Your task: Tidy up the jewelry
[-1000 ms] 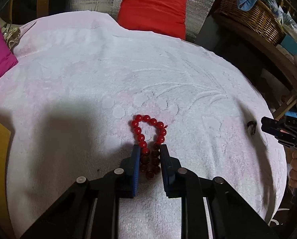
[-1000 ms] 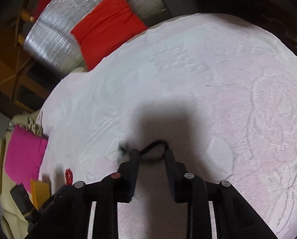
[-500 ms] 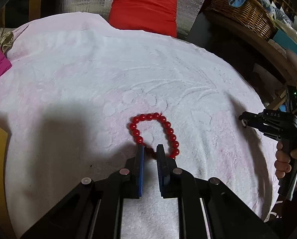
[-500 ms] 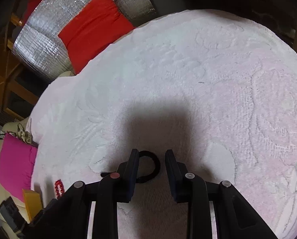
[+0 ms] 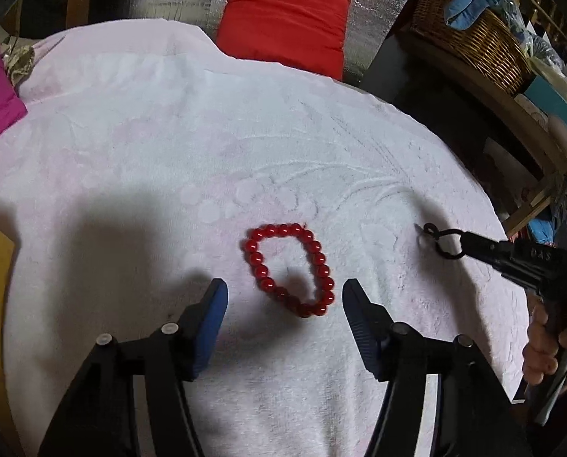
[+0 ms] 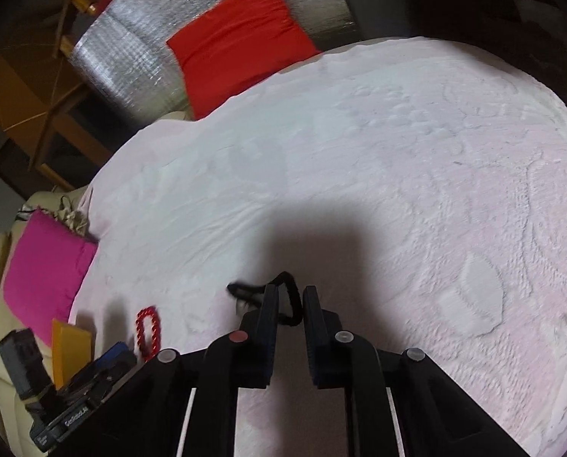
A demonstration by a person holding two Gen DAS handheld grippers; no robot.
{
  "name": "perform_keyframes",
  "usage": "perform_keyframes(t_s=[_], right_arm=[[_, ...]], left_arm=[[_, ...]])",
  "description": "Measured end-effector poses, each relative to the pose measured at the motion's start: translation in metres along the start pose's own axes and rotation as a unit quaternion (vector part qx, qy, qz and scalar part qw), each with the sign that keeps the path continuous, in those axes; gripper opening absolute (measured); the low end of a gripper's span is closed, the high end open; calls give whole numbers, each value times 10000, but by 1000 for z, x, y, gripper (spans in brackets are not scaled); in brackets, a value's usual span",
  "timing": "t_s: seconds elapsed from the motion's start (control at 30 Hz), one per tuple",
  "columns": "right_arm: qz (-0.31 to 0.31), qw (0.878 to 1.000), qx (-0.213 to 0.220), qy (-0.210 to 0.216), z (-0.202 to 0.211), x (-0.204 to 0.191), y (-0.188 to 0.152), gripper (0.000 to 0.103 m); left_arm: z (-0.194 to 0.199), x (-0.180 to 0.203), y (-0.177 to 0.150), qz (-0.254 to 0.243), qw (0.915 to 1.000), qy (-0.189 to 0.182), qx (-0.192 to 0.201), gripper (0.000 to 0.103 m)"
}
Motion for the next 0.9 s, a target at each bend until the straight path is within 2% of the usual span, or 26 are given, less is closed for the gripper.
perform_keyframes(t_s=[0.13,0.27,0.3,0.33,0.43,0.6,0.73,0.9], right_arm=[[-65,9987,-376,331,-1,-2,-13,14],[-134,9962,-636,580,1,-1,-23,14],[-122,9962,-651,557,2,0,-23,14],[-122,9964,-677,503,2,2,-24,15],[-155,9961,-723,488,5,6,-23,15],[-282,9978,-567,217,5,16,-16,17],[-555,9966,-588,132,-4,25,-11,35],[-599,9971,-461,83,-11,22,-6,35]], left_arm=[[-14,7,-5,-51,9999,64,-145,64],[-16,10,-1,-221,9996,198,-18,63],[-16,10,0,-231,9995,219,18,56],[-17,9,0,-270,9993,254,34,39],[-19,10,0,-414,9988,252,-15,11],[-16,18,-1,-579,9982,152,-42,9],[-7,22,0,-639,9979,55,15,9],[3,22,0,-662,9978,-22,52,9]])
Point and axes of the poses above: each gripper's, at about its wrist camera, not at the fingertips, and z roughly against the way its jaws point, x to its right, y to its top, the point moved 10 cm from there along -z, roughly the way its jaws point, and after that the axes turned 12 degrees about -y, right-handed, at the moved point
